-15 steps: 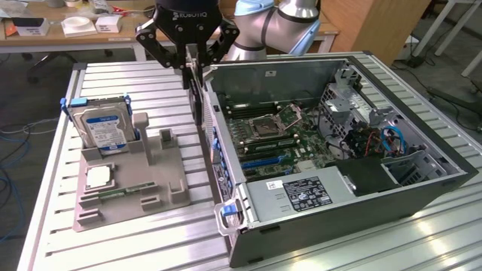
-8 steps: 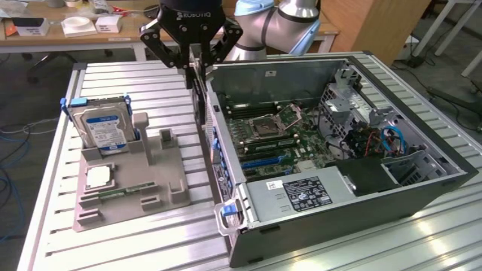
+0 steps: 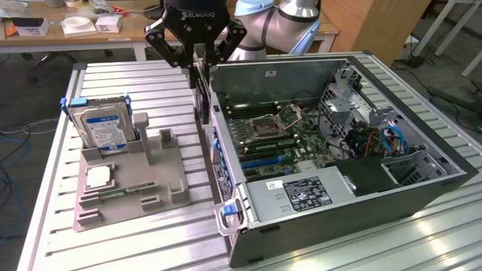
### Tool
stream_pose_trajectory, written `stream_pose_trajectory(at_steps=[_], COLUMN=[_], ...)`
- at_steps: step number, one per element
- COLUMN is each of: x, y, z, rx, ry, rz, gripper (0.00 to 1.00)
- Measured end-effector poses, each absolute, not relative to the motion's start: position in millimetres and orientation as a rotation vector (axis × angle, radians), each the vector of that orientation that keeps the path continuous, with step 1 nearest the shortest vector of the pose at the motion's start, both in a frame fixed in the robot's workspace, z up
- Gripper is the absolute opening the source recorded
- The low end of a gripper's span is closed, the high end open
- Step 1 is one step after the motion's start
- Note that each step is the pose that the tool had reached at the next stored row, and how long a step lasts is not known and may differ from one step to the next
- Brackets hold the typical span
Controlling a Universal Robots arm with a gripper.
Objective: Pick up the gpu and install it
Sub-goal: 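Pick up the gpu and move the gpu toward the slot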
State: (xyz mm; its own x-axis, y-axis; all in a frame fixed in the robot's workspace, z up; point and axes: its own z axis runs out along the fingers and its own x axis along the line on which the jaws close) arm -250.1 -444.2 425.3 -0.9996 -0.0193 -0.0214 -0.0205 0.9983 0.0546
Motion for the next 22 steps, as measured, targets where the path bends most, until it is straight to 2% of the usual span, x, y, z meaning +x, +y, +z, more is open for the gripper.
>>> stream_pose_trajectory(at_steps=[22], x=[-243.1], y=[-444.2], z=[425.3], rx=[-0.032], ry=[3.119], rz=[0.085], gripper=[0.26])
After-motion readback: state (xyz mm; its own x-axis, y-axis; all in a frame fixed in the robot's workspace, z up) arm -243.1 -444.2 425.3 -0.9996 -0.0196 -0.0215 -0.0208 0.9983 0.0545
